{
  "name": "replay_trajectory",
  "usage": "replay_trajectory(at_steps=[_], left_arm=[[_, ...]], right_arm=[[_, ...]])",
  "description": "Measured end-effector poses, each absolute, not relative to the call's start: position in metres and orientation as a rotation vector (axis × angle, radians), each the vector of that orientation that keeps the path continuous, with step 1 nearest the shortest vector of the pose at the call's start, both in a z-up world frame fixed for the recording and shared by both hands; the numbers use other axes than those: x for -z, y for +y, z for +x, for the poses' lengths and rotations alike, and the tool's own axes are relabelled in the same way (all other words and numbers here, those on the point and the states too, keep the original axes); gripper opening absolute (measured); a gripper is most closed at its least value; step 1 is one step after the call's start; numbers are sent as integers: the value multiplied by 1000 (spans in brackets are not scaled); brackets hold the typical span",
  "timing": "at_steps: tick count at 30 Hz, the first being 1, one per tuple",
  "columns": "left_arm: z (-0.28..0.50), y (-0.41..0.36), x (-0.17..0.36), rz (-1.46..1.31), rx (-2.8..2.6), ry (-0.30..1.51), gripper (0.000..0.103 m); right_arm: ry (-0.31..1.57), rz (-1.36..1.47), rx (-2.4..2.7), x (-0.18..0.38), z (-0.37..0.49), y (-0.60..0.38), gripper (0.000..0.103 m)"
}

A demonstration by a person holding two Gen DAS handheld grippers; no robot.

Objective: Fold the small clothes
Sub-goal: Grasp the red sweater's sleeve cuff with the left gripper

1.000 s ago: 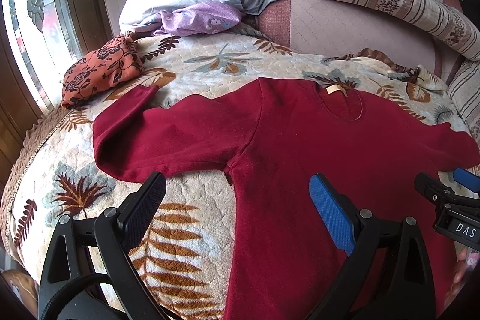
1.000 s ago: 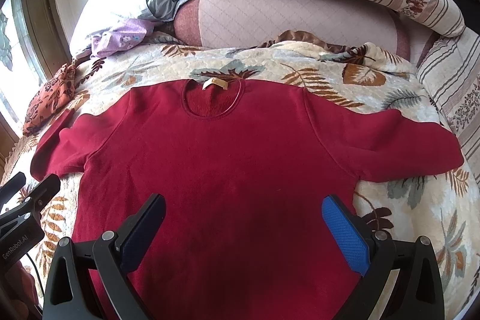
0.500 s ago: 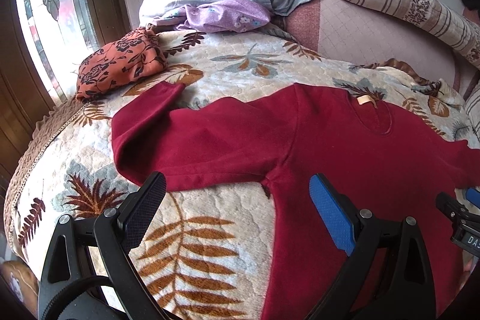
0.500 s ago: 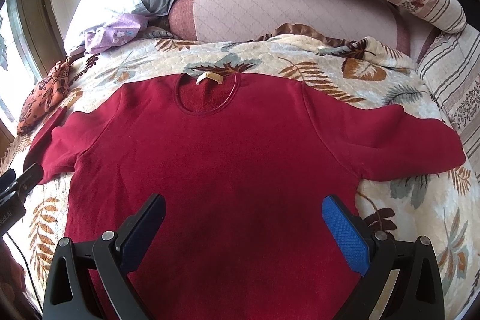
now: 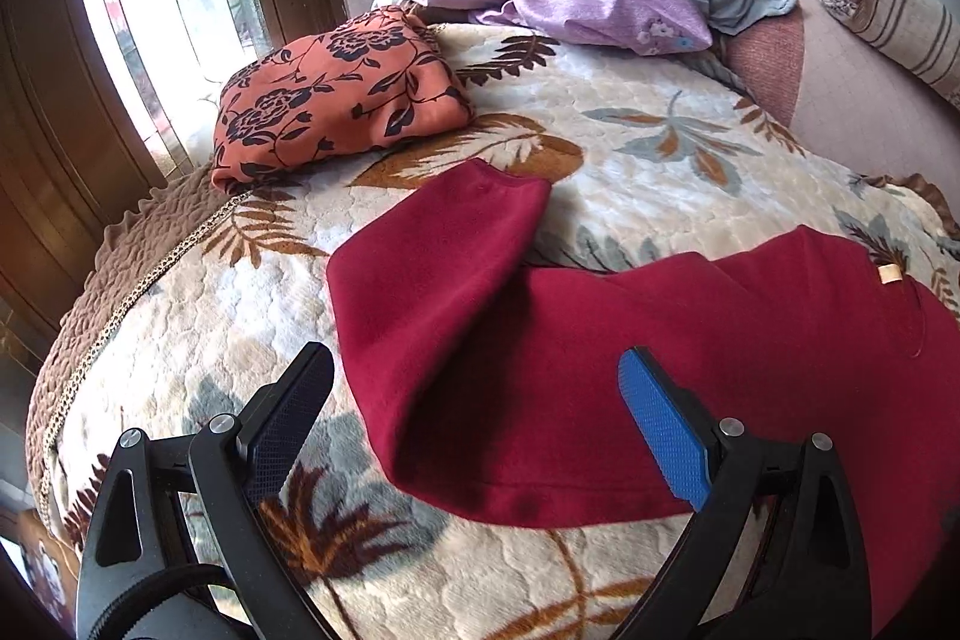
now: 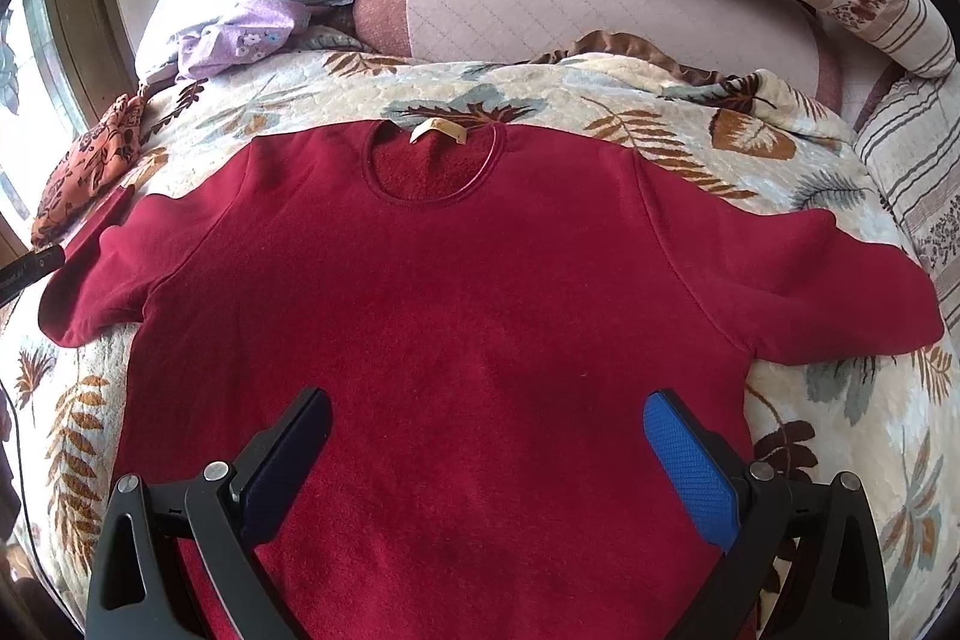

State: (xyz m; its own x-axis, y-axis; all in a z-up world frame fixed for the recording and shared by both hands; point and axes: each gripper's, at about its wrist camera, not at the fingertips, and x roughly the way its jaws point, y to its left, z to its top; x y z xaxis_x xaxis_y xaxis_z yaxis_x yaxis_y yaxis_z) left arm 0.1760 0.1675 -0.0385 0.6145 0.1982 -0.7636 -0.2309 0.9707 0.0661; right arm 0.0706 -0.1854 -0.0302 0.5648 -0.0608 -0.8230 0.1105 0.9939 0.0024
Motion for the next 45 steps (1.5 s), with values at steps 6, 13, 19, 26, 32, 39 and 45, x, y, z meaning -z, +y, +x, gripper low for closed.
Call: replay_trajectory(at_steps=[6,13,19,26,32,39,45], left_arm=[[202,186,54,-34,-276,903,92],[222,192,70,-19,-295,943,91],[231,205,81,-81,-273,965,70],[222,215,64,-185,-205,936,15],[205,199,30,-242,-95,872,11],[200,171,5,-172,-46,850,11],[218,179,40,-139,-111,948,37]], right_arm=[[970,56,87,32,76,-181,103],[983,39,78,38,83,-174,103],[996,39,75,43,85,-171,103],[997,39,72,43,84,-171,103],[981,52,73,39,81,-173,103],[955,121,86,27,73,-188,103],[946,142,74,23,68,-189,103]])
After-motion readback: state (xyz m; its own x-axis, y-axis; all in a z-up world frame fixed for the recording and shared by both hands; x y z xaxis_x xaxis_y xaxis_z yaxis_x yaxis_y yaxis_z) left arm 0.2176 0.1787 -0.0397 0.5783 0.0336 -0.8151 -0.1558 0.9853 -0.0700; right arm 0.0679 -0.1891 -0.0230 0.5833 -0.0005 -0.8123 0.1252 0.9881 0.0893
